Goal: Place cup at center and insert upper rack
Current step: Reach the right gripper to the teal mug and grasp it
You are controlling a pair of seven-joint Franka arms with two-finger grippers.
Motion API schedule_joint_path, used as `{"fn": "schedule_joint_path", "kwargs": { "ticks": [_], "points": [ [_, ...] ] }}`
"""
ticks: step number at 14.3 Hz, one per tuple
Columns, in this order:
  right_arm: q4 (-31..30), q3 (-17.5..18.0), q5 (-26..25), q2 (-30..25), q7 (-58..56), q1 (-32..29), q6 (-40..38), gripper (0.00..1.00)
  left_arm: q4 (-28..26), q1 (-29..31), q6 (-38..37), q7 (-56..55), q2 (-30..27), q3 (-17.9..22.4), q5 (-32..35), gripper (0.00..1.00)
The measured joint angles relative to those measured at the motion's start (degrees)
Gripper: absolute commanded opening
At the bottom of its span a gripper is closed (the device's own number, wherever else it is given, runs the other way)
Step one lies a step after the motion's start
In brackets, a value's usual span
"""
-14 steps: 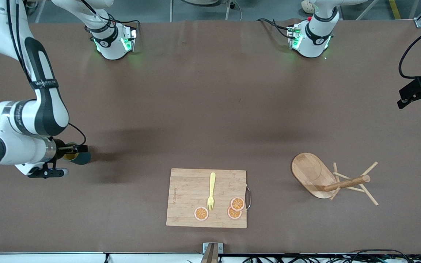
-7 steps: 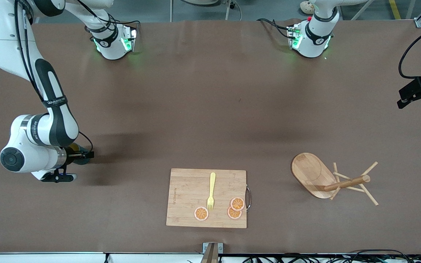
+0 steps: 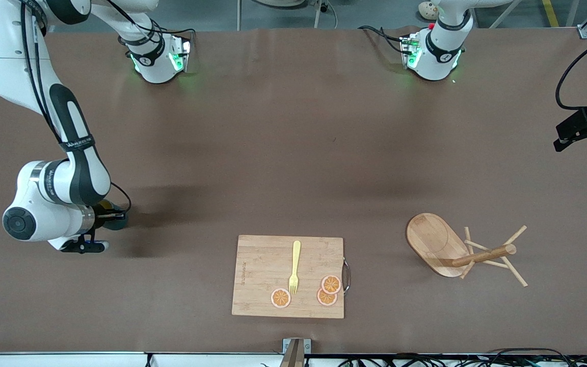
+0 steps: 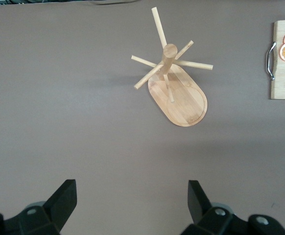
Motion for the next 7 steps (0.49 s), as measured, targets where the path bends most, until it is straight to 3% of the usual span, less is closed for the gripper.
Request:
{"fn": "schedule_joint_path", "kwargs": {
  "ticks": [7],
  "points": [
    [2.14,0.77,0.20,-0.59,0.83,2.01,-0.49,0.00,0.00,0.00,0.00,0.00,0.00,0.00,0.00,1.00]
  ]
}}
